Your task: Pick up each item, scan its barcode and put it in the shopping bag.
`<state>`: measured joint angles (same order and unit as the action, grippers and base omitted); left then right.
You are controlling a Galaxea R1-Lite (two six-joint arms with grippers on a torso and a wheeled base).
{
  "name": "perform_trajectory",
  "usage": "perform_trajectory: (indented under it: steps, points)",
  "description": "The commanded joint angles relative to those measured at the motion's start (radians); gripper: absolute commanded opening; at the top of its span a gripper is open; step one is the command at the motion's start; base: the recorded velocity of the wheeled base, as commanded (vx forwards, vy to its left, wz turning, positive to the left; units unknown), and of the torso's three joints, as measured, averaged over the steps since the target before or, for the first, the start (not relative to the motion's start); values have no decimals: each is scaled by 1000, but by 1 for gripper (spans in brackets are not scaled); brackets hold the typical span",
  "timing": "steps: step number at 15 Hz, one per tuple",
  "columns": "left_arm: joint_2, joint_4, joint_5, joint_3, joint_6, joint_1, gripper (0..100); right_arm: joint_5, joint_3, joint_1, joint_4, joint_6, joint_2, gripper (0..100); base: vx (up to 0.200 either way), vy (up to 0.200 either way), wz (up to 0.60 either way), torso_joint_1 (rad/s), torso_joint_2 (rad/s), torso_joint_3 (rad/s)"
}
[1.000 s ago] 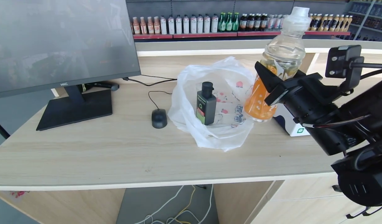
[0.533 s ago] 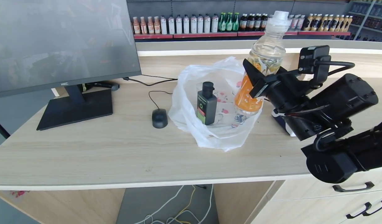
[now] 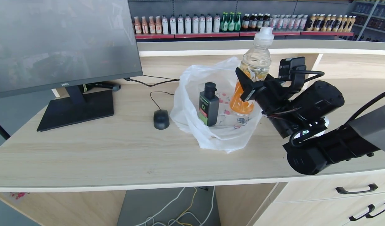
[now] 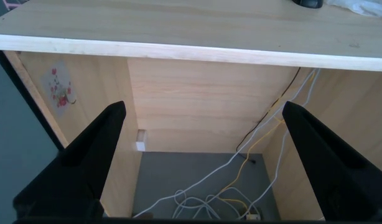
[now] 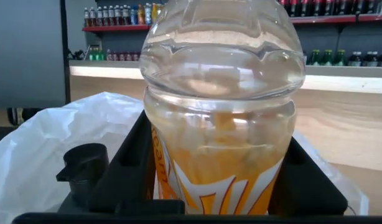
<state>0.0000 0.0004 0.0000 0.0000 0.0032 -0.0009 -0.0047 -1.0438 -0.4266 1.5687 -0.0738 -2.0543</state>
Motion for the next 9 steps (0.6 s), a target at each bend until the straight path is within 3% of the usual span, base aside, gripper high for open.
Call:
perform_trajectory:
  steps: [1,9]
  points:
    - [0,0,0,0,0,-1,100,-1,-12,3,2,0,-23,0,0,0,0,0,0,0]
    - [0,0,0,0,0,-1,100,-1,-50,3,2,2,-109,0,0,0,0,0,0,0]
